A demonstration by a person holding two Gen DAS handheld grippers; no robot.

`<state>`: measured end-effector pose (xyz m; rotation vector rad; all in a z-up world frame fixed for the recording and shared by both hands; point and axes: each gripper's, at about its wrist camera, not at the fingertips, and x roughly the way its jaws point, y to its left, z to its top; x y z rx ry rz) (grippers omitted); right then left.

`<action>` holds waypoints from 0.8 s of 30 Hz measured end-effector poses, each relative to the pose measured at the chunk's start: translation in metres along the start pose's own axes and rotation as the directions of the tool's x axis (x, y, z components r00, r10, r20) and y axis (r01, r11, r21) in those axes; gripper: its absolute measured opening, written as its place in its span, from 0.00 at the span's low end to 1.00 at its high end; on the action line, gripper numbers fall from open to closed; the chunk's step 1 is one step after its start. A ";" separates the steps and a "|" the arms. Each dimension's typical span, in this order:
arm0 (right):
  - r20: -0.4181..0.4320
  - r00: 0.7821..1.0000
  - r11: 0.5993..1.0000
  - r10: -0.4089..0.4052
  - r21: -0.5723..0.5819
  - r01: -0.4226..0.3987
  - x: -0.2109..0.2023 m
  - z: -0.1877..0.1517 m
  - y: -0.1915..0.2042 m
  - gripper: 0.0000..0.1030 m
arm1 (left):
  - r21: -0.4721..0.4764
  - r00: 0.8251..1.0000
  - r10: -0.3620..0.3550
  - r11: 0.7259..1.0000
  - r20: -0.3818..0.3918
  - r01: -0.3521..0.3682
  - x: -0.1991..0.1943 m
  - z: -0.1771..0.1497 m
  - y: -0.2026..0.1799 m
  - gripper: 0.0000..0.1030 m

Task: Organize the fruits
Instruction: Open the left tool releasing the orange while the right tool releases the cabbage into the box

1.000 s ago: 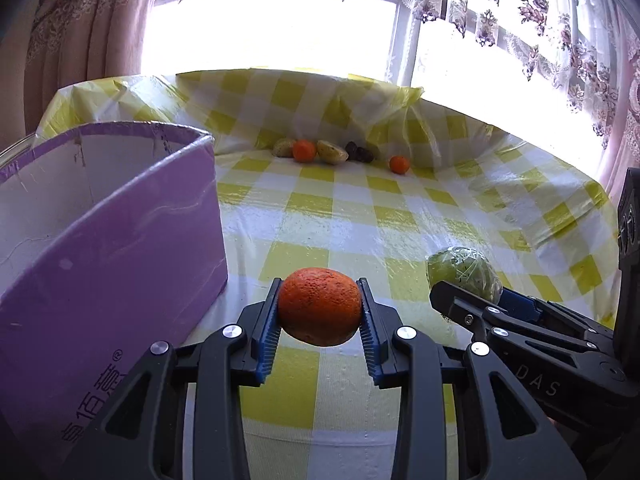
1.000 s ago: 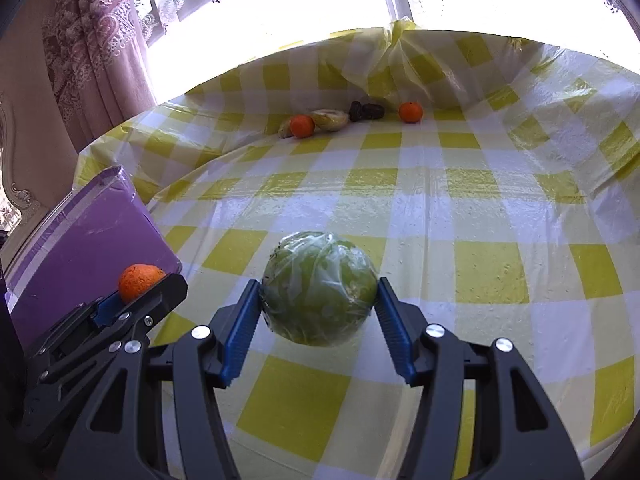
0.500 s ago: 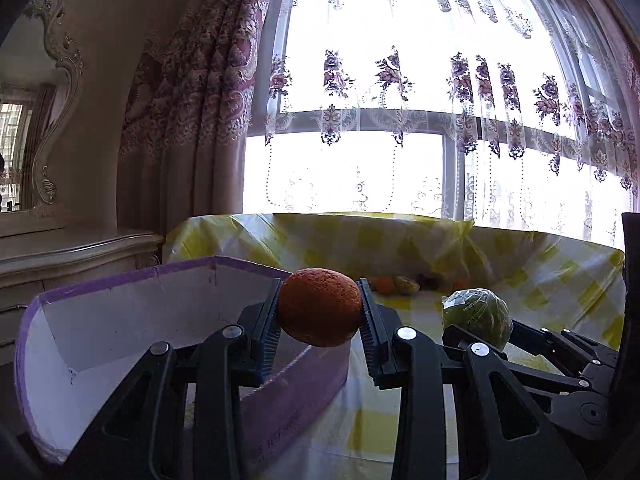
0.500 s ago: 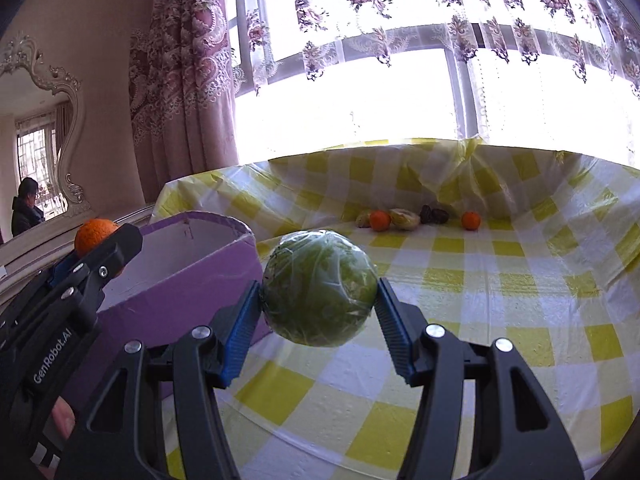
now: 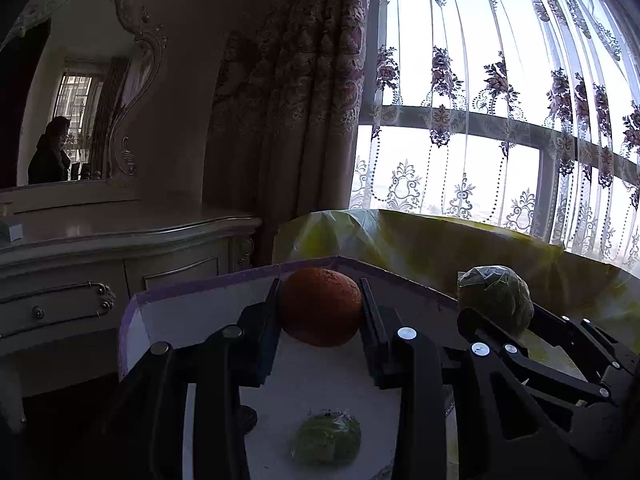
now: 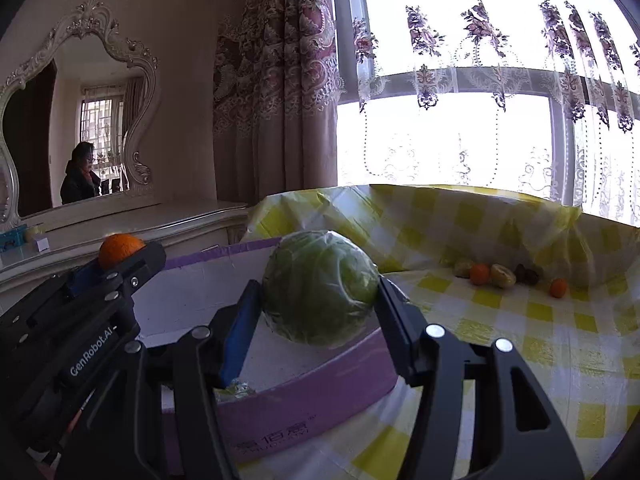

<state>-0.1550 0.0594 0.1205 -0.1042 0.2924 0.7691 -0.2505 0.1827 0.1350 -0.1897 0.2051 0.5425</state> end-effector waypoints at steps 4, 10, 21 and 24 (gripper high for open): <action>-0.200 0.979 1.000 0.024 -0.009 -0.026 0.041 0.013 0.007 0.56 | -0.031 0.987 0.009 0.999 -0.163 -0.014 0.018 0.002 0.012 0.30; -0.514 0.857 0.994 -0.033 -0.102 -0.023 0.103 0.011 0.020 0.57 | -0.110 0.810 -0.080 0.994 -0.582 0.019 0.072 -0.011 0.026 0.33; -0.673 0.723 0.979 -0.157 -0.202 0.024 0.139 0.014 0.020 0.79 | -0.169 0.661 -0.115 0.985 -0.742 -0.017 0.091 -0.022 0.049 0.73; -0.670 0.729 0.982 -0.143 -0.186 0.022 0.139 0.014 0.015 0.80 | -0.166 0.662 -0.121 0.986 -0.740 -0.006 0.092 -0.017 0.047 0.76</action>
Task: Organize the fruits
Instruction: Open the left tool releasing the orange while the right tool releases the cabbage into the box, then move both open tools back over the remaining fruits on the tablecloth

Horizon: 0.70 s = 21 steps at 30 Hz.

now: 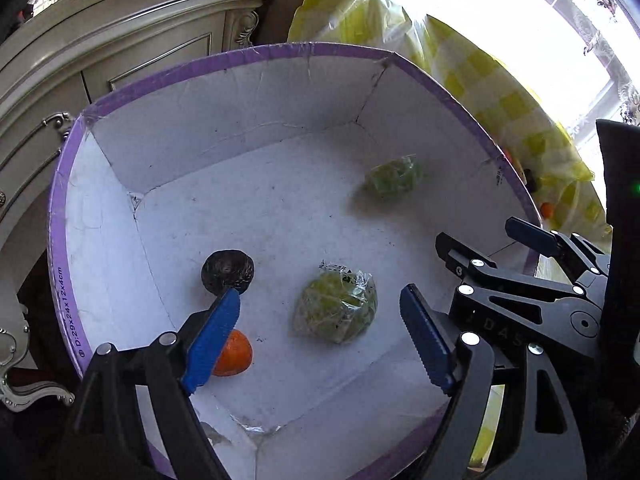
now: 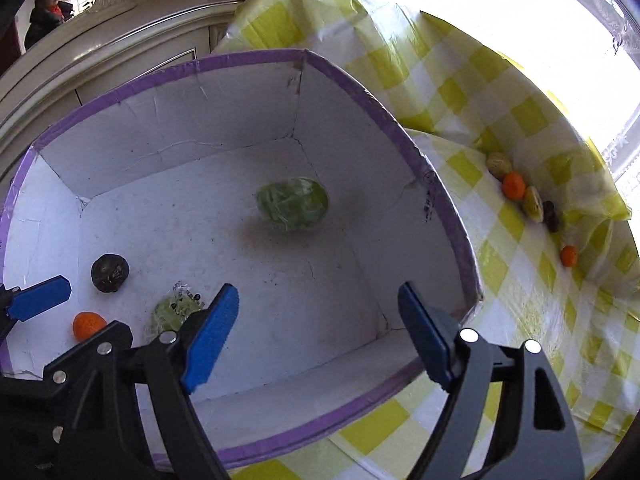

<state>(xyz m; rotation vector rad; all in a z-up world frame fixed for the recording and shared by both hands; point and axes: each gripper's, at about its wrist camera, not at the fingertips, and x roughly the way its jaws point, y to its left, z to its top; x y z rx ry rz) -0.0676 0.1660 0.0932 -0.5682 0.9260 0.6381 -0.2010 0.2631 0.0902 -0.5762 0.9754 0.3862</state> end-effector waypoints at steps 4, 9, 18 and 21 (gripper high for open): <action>0.018 1.000 1.000 0.009 0.014 -0.009 -0.001 0.000 -0.002 0.80 | -0.007 1.000 -0.004 1.000 -0.001 0.004 0.002 0.006 -0.002 0.77; 0.074 0.996 0.998 0.052 0.041 -0.055 -0.007 -0.004 -0.007 0.81 | -0.010 1.000 -0.019 1.000 -0.003 0.019 0.002 0.006 -0.003 0.80; 0.495 0.862 0.975 0.111 0.114 -0.191 -0.056 -0.050 -0.054 0.88 | 0.078 0.966 -0.041 0.997 0.253 0.022 -0.030 -0.009 -0.039 0.83; 0.639 0.767 0.957 0.067 0.176 -0.230 -0.075 -0.078 -0.089 0.97 | 0.181 0.913 -0.054 0.983 0.405 -0.023 -0.049 -0.022 -0.076 0.86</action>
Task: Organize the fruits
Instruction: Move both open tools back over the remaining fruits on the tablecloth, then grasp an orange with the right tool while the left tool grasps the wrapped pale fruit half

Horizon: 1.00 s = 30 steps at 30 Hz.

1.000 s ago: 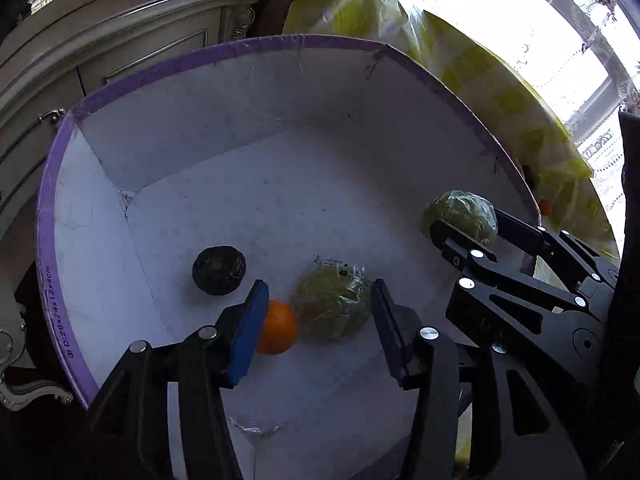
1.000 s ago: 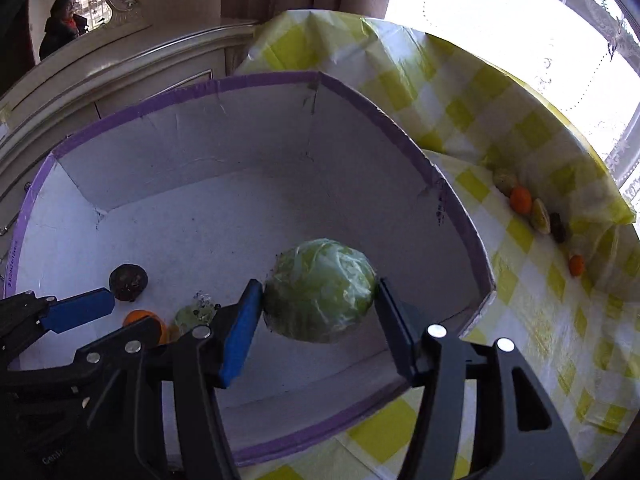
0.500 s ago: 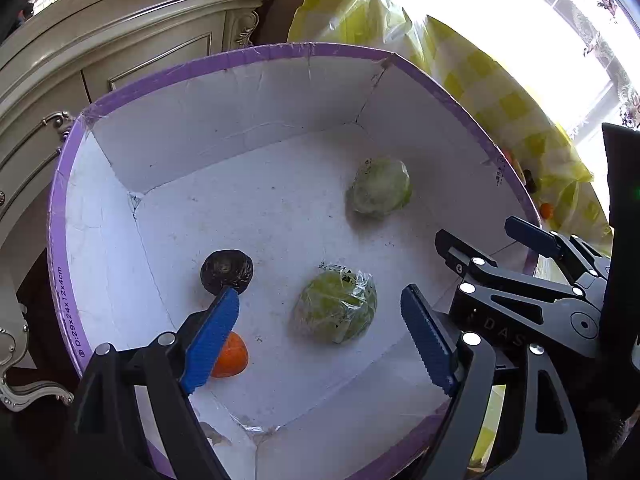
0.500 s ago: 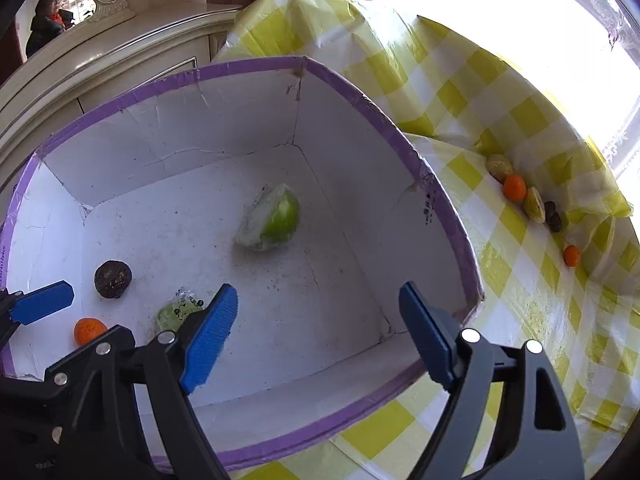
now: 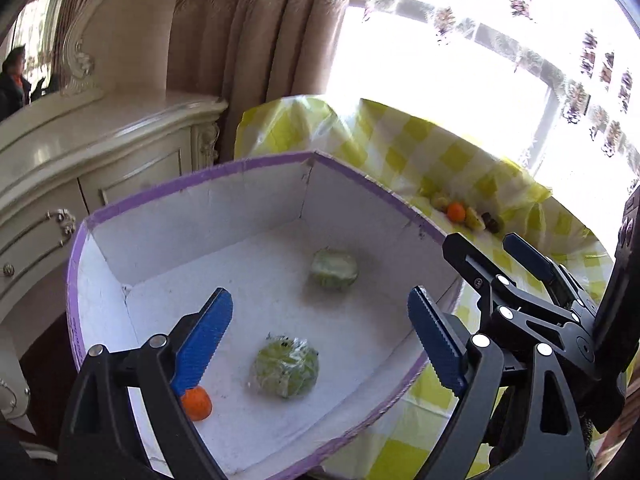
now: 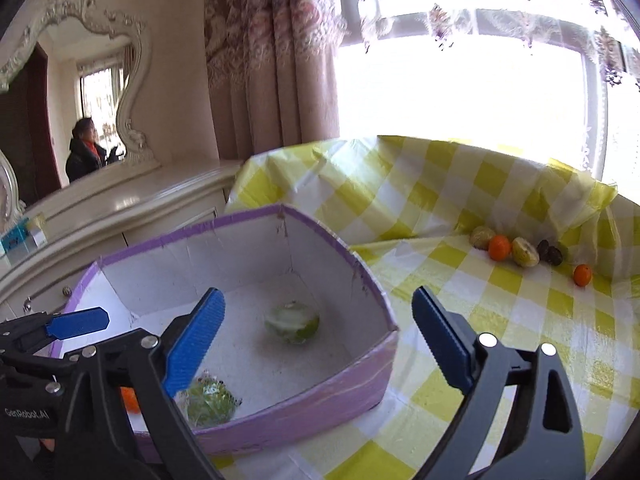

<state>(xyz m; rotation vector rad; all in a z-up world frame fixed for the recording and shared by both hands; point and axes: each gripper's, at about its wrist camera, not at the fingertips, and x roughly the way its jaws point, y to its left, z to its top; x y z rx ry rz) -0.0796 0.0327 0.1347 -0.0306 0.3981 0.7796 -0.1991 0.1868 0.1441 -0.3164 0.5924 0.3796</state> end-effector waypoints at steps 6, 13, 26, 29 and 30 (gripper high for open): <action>0.014 0.979 0.967 -0.205 0.160 0.201 -0.018 -0.022 -0.094 0.98 | 0.180 0.976 -0.126 0.979 0.177 0.094 -0.003 -0.007 -0.086 0.89; -0.147 0.836 0.815 -0.529 0.189 0.548 0.004 -0.047 -0.238 0.98 | 0.286 0.884 -0.384 0.907 0.265 0.308 0.056 -0.014 -0.198 0.90; -0.277 0.843 0.805 -0.462 0.268 0.529 0.075 -0.036 -0.363 0.98 | -0.044 0.952 -0.254 0.967 -0.168 0.250 0.267 0.013 -0.227 0.90; -0.338 0.846 0.828 -0.413 0.246 0.503 0.109 -0.026 -0.374 0.96 | -0.085 0.941 -0.267 0.963 -0.207 0.254 0.277 0.012 -0.223 0.90; -0.355 0.841 0.830 -0.408 0.241 0.503 0.120 -0.023 -0.379 0.95 | -0.095 0.936 -0.267 0.963 -0.230 0.251 0.281 0.011 -0.221 0.90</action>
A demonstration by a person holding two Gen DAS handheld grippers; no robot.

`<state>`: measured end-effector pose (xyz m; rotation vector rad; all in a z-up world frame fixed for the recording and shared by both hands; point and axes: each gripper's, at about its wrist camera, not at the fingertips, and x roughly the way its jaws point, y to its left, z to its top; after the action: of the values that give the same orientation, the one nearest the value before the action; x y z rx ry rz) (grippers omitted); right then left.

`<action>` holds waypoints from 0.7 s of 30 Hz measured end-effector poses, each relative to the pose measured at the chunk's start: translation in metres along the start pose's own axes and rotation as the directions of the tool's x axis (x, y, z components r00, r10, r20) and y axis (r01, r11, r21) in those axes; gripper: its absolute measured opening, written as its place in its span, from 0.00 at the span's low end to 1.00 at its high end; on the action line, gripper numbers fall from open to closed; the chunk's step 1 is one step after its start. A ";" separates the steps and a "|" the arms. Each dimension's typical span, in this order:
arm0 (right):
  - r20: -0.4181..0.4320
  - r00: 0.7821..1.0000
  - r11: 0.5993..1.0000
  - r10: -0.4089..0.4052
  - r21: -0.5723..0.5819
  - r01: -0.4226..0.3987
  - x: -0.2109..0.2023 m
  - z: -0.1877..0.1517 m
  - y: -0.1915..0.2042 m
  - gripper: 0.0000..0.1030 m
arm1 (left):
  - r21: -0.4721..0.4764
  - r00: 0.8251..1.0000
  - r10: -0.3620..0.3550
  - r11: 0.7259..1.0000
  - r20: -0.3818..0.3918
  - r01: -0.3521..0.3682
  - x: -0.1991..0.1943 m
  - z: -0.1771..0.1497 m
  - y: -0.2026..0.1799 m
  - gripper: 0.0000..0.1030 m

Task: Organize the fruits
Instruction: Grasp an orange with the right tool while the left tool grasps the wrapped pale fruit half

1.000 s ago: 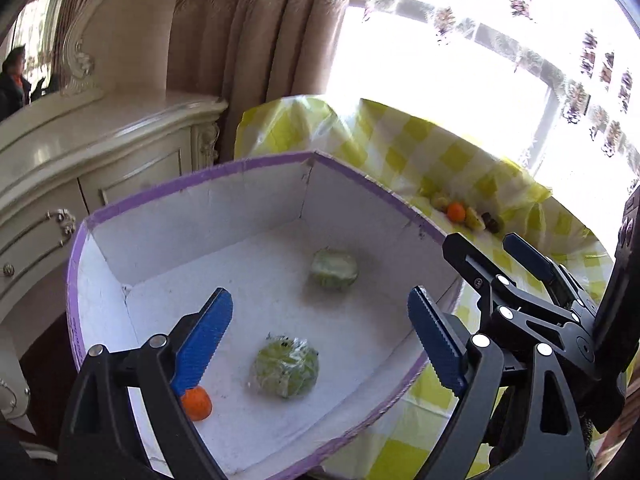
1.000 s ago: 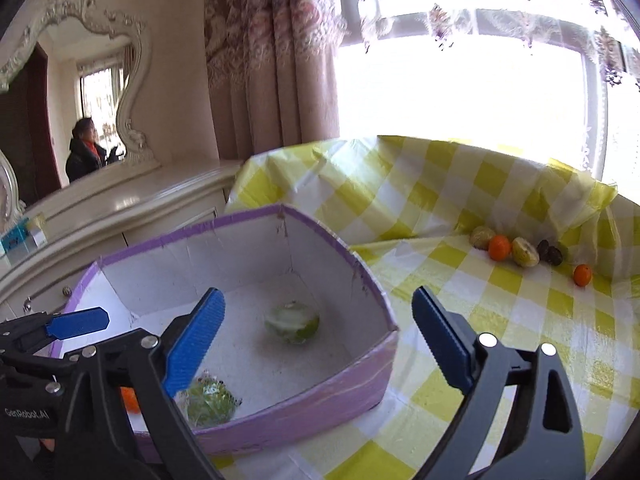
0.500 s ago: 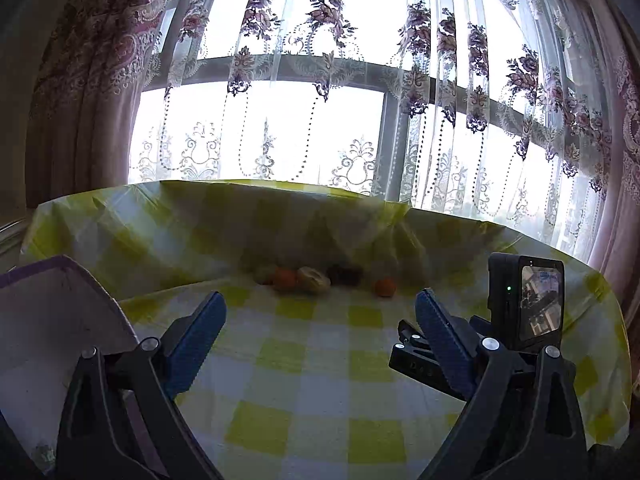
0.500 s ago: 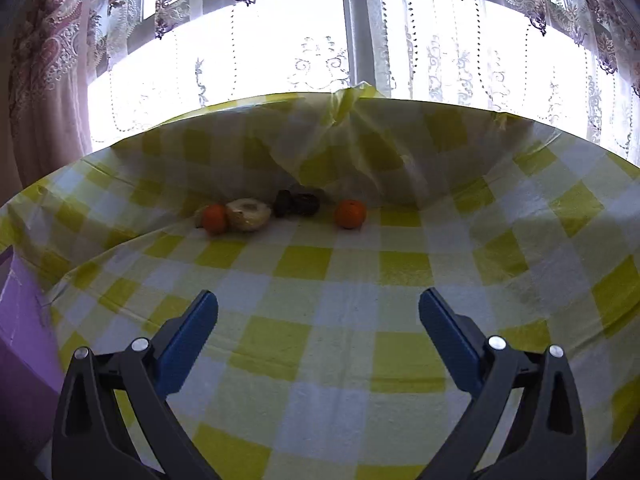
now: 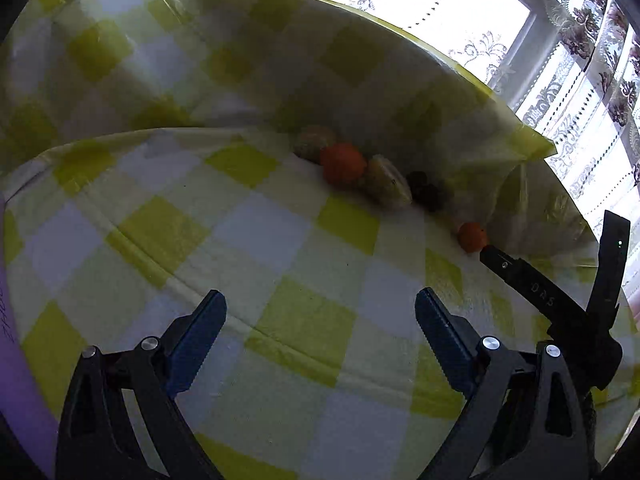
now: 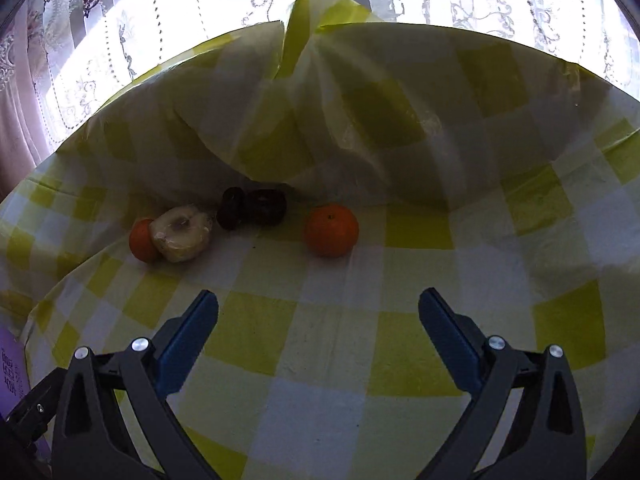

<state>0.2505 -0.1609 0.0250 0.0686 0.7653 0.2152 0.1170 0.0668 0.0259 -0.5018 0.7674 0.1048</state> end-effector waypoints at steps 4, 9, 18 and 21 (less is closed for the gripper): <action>-0.043 0.999 0.999 -0.033 -0.009 0.032 0.032 0.022 0.004 0.83 | -0.014 0.999 0.024 1.000 -0.032 -0.024 0.007 -0.001 0.005 0.90; -0.120 0.990 0.997 -0.076 -0.005 0.076 0.064 0.040 0.003 0.68 | 0.016 0.998 0.055 0.998 -0.024 -0.055 0.007 -0.001 -0.006 0.90; -0.081 0.996 0.994 -0.028 0.102 0.036 0.034 0.014 -0.002 0.39 | 0.041 0.996 0.092 0.995 0.006 -0.092 0.019 0.012 -0.014 0.90; -0.077 0.996 0.988 0.040 0.152 -0.028 0.016 -0.003 -0.006 0.39 | 0.043 0.998 0.062 0.997 0.030 -0.063 0.031 0.025 -0.023 0.90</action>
<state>0.2604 -0.1633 0.0109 0.2178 0.8596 0.1927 0.1613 0.0560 0.0292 -0.4335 0.7560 0.1528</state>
